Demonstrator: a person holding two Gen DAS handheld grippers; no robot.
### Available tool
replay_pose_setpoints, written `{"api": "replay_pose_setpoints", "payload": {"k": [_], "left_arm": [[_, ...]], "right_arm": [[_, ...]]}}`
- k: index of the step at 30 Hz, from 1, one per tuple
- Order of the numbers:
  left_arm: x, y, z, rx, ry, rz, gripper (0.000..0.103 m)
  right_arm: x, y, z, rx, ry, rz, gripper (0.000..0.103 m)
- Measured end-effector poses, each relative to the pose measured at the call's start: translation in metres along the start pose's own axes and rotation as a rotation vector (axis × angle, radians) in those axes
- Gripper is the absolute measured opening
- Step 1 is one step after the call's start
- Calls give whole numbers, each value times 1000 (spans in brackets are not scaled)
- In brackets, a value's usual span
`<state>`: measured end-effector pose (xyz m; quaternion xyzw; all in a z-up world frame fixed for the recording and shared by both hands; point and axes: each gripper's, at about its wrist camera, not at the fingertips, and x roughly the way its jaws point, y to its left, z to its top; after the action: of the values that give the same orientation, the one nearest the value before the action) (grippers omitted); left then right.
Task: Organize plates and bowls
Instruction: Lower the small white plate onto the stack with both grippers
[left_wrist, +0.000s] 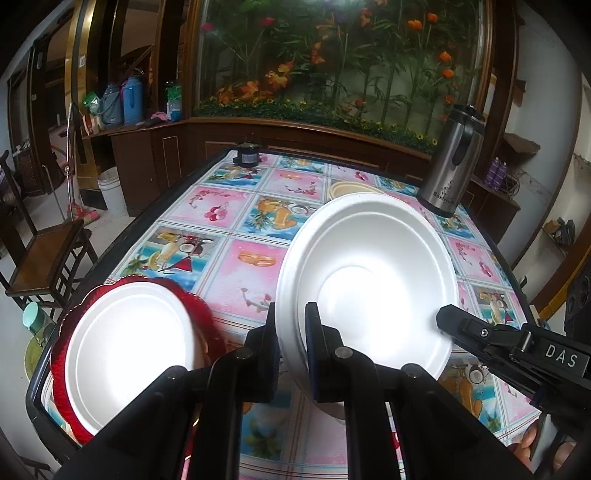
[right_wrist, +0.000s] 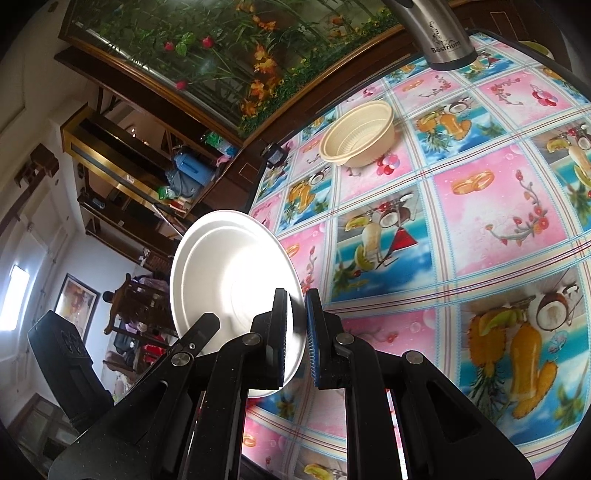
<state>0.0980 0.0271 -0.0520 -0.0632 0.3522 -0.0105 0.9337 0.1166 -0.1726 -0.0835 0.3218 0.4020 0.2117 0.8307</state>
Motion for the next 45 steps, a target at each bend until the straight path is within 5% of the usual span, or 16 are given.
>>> {"api": "replay_pose_setpoints", "payload": {"k": [45], "left_arm": [[-20,122,-11,-178,-11,115,11]], "right_arm": [[85,106,-47,-154,169,28,11]]}}
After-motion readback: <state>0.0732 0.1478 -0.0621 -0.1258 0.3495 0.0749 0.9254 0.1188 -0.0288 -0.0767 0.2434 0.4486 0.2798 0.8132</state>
